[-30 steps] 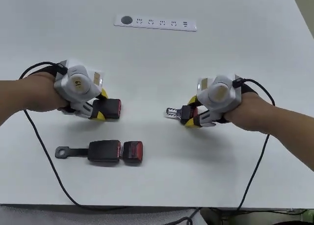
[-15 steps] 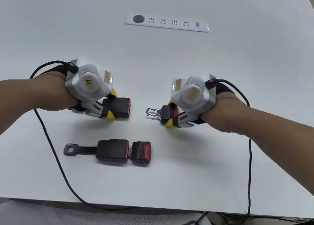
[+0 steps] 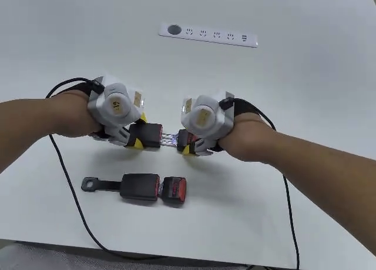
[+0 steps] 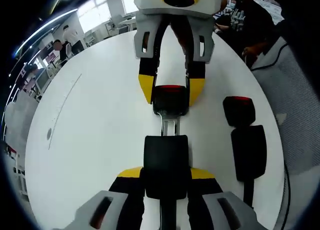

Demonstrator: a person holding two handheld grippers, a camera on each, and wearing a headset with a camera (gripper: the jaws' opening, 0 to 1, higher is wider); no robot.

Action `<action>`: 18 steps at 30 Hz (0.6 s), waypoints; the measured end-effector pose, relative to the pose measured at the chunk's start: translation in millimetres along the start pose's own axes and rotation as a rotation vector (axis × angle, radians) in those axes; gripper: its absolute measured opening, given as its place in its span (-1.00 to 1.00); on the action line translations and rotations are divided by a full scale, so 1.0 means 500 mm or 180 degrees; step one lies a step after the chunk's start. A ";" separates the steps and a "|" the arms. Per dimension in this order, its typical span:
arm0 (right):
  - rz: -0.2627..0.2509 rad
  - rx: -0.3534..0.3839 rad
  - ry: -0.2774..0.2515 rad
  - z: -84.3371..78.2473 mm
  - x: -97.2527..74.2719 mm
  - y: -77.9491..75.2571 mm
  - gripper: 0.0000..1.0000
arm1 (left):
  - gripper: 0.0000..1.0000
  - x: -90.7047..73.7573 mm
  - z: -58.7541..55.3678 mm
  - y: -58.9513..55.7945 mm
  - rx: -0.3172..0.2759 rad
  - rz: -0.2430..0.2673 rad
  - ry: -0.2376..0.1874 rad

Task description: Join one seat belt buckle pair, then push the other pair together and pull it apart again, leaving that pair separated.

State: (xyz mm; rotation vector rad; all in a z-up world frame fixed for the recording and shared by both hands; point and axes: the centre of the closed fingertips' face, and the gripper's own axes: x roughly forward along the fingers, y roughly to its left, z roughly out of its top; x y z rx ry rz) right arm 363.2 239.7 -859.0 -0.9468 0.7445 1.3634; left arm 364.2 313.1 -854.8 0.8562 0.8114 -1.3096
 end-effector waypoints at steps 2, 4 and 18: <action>-0.0024 -0.0013 -0.0037 0.006 0.001 -0.001 -0.36 | -0.34 0.000 0.000 0.000 0.0013 0.0003 -0.0001; -0.0039 0.0003 -0.0094 0.012 0.005 -0.003 -0.36 | -0.34 0.000 0.000 -0.001 0.0018 0.0011 -0.0010; 0.0005 0.0164 -0.0406 0.041 0.016 -0.004 -0.39 | -0.36 0.000 0.003 -0.002 0.0087 0.0012 -0.0160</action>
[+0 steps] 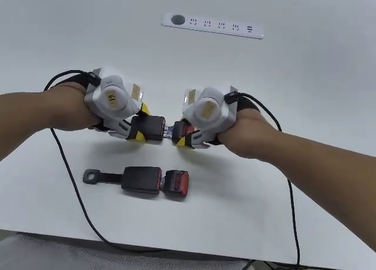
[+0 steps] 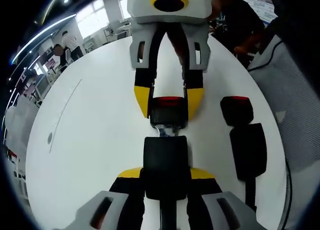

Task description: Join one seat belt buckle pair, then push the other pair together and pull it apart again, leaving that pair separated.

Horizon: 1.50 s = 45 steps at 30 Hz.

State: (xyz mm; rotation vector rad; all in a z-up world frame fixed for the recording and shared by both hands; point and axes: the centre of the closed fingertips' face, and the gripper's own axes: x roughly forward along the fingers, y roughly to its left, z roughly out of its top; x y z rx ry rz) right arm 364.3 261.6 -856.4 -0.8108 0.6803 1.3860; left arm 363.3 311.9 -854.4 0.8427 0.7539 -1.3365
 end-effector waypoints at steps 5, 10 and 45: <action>-0.0030 0.0015 -0.0006 0.022 0.015 0.000 -0.40 | -0.36 0.001 -0.001 0.000 0.0024 -0.0019 -0.0018; -0.0023 -0.0007 0.0004 0.020 0.014 0.001 -0.39 | -0.36 0.001 -0.001 0.001 0.0023 -0.0002 -0.0012; -0.0140 0.0018 0.0286 -0.207 -0.134 0.026 -0.33 | -0.34 -0.002 0.000 -0.004 0.0018 0.0016 0.0027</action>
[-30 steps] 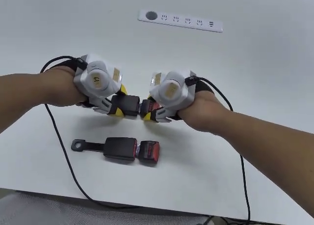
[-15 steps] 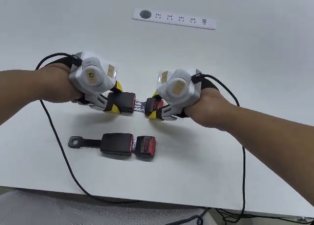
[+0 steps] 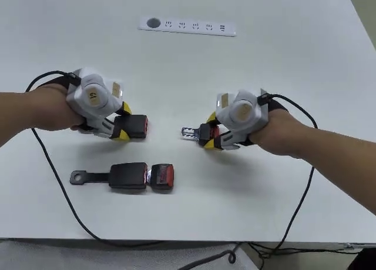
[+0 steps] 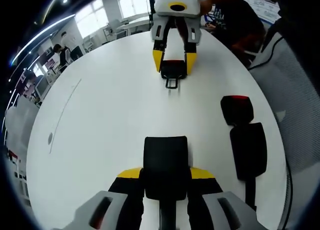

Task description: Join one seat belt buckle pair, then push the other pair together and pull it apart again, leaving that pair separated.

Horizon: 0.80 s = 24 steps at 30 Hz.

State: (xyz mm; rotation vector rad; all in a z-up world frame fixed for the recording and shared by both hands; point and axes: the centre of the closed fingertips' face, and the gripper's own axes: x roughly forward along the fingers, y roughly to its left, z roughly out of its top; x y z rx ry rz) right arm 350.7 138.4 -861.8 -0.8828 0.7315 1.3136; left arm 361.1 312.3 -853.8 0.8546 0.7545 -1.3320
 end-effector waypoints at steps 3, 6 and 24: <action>-0.0012 -0.0039 0.0052 -0.025 -0.011 -0.001 -0.32 | -0.33 0.000 0.001 0.000 0.0006 -0.0006 0.0005; -0.0007 -0.0015 0.0143 -0.051 -0.027 -0.001 -0.32 | -0.33 0.002 0.000 0.001 -0.0003 -0.0020 0.0047; -0.0014 0.0264 0.0295 -0.081 -0.040 -0.011 -0.18 | -0.32 0.002 0.003 -0.002 0.0059 0.0013 0.0240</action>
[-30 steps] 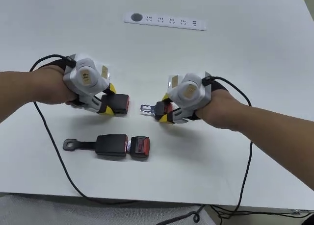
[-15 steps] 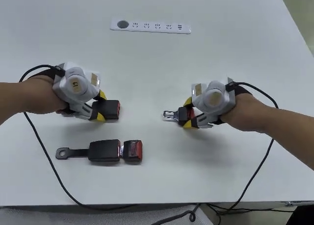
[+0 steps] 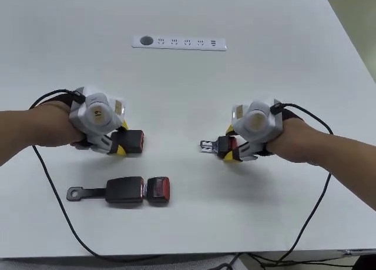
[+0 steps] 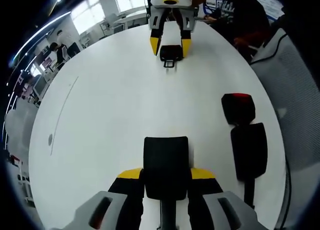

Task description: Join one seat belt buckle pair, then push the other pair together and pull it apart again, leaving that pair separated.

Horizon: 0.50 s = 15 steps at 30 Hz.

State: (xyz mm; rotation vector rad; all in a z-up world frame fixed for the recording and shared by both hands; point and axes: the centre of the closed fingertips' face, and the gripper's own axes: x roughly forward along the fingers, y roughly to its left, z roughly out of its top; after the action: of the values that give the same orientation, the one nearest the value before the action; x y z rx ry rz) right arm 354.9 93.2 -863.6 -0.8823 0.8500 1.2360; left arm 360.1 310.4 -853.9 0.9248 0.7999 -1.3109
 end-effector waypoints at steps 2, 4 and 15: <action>-0.0085 0.0027 -0.0038 0.002 0.000 -0.007 -0.12 | -0.30 -0.002 0.000 0.003 0.0000 0.0064 -0.0014; -0.0132 0.0107 -0.0087 0.001 -0.002 -0.007 -0.04 | -0.29 -0.003 0.002 0.000 0.0061 0.0116 -0.0025; -0.0417 0.0642 -0.0612 0.050 -0.065 0.029 0.22 | -0.07 -0.078 0.014 -0.018 -0.0351 0.0520 -0.0274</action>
State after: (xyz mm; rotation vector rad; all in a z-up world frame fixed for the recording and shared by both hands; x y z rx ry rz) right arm 337.9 104.0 -824.9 -0.6357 0.7359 1.0809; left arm 347.1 320.9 -816.9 0.8230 0.7075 -1.1455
